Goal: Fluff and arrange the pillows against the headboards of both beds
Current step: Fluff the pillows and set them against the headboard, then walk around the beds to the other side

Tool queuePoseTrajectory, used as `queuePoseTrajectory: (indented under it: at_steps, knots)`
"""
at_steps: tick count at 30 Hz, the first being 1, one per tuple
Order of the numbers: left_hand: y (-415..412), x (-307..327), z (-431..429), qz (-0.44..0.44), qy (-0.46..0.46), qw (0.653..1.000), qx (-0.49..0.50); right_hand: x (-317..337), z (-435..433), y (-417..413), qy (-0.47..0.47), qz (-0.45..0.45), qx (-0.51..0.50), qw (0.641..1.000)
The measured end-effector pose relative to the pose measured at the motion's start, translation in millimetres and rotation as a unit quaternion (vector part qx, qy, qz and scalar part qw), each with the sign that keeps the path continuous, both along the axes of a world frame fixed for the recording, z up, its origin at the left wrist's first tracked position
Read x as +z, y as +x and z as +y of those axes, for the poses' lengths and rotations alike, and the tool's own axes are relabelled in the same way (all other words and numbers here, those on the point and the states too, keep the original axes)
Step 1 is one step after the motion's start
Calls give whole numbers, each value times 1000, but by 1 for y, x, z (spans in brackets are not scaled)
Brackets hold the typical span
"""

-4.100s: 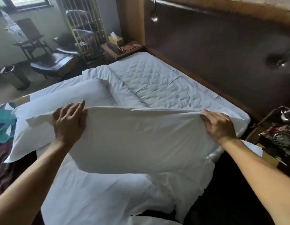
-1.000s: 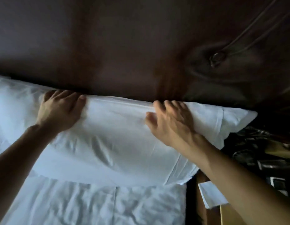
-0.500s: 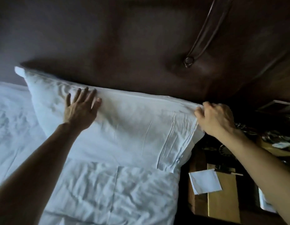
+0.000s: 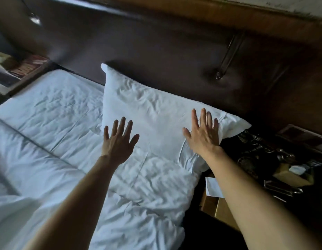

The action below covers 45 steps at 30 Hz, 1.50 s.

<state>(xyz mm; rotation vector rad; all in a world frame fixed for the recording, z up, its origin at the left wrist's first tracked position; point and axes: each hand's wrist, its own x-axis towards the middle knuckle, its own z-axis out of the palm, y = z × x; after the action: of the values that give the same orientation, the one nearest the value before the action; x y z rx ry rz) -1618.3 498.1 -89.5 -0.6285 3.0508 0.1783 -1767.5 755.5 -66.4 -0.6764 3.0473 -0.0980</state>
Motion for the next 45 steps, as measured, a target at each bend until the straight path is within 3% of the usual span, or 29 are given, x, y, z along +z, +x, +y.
queuePoseTrajectory:
  at_steps: [14, 26, 35, 45]
  knots:
    - [225, 54, 56, 58, -19, 994, 91, 58, 28, 204, 12, 40, 85, 996]
    - [364, 70, 80, 65, 2, 967, 247, 72, -22, 268, 24, 21, 227, 973]
    - [473, 74, 111, 36, -4, 890, 454, 64, -102, 324, 55, -4, 417, 907]
    - [632, 72, 206, -5, -2, 743, 669, 56, -155, 513, 36, -20, 633, 773]
